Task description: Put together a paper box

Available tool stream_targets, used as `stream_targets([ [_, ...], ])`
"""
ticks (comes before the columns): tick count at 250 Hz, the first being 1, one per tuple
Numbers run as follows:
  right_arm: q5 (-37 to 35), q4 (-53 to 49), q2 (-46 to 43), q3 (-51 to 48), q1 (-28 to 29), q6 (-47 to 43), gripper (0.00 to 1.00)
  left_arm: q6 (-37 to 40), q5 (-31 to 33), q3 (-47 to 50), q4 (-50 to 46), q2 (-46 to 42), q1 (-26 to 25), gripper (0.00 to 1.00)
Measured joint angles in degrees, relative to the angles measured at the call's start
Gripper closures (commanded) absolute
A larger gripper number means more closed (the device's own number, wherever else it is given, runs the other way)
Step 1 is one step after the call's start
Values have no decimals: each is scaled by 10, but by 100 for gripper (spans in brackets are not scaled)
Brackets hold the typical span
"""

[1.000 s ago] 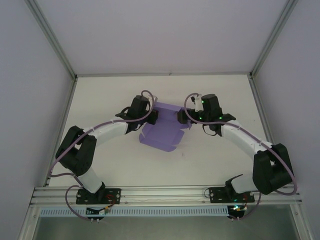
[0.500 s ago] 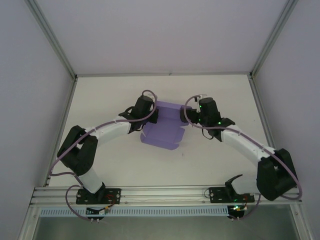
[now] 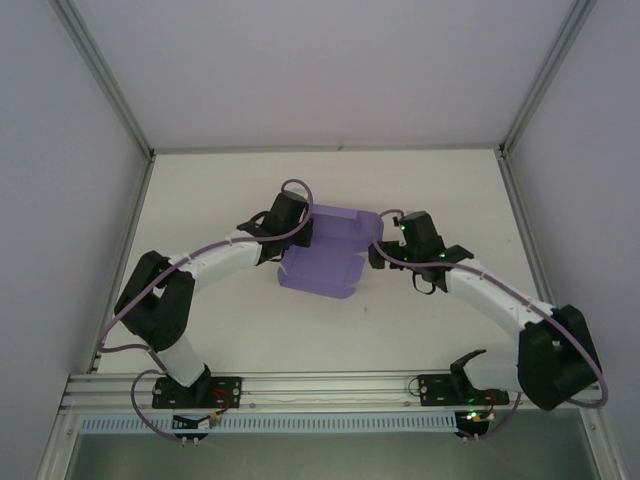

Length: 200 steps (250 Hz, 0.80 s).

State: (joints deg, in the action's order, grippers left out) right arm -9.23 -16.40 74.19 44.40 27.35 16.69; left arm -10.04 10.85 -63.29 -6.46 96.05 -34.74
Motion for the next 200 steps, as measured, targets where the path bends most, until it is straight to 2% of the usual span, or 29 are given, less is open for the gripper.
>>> stream_targets([
  [38,-4,0,48,9,0,0,0,0,4,0,-9,0,0,100],
  [119,4,36,57,31,0,-25,0,5,-3,0,-9,0,0,100],
  [200,58,89,121,78,7,-61,0,-7,-2,0,-10,0,-2,100],
])
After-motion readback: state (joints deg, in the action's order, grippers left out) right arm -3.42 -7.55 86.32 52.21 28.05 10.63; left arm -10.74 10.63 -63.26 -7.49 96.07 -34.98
